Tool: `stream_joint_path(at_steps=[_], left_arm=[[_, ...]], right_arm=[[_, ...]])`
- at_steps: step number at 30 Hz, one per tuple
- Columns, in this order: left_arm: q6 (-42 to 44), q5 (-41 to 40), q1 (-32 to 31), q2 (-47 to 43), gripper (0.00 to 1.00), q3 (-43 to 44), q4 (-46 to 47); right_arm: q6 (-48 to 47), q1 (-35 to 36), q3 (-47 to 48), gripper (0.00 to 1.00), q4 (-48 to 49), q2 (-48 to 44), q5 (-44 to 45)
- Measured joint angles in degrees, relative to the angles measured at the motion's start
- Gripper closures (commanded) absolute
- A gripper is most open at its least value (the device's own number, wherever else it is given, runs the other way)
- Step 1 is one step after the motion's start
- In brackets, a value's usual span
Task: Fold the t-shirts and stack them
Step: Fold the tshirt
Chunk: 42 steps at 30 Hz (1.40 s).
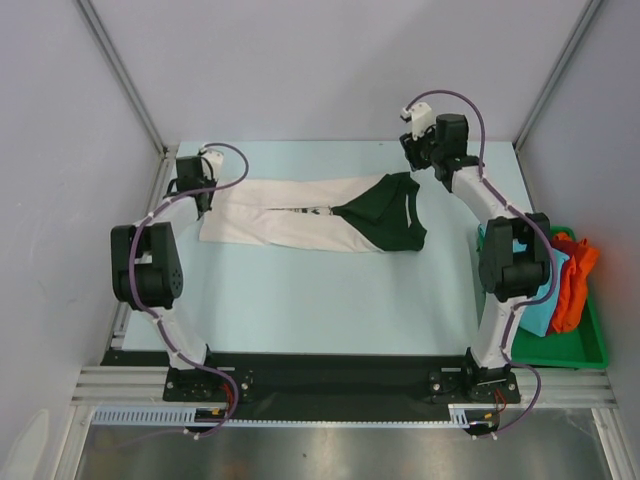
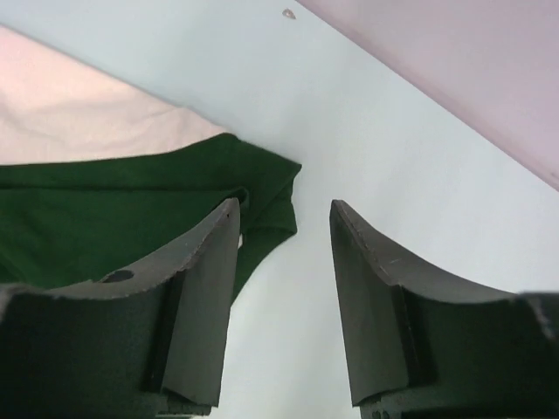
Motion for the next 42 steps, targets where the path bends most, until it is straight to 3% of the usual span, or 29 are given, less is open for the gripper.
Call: stream_joint_path(at_steps=[7, 13, 27, 42], left_arm=[[-1.36, 1.01, -0.83, -5.90, 0.70, -8.26, -1.38], [-1.55, 4.13, -2.23, -8.09, 0.69, -10.95, -3.56], [0.07, 5.01, -2.73, -6.51, 0.70, -13.49, -4.55], [1.66, 3.17, -4.98, -3.80, 0.70, -13.44, -4.31]], right_arm=[[0.17, 1.68, -8.66, 0.48, -2.49, -7.74, -4.92], [-1.90, 5.64, -13.44, 0.45, -9.33, -7.30, -10.08], [-6.19, 5.81, -5.57, 0.40, -17.00, 4.68, -14.34], [-7.48, 5.86, -2.78, 0.42, -20.68, 6.19, -18.12]])
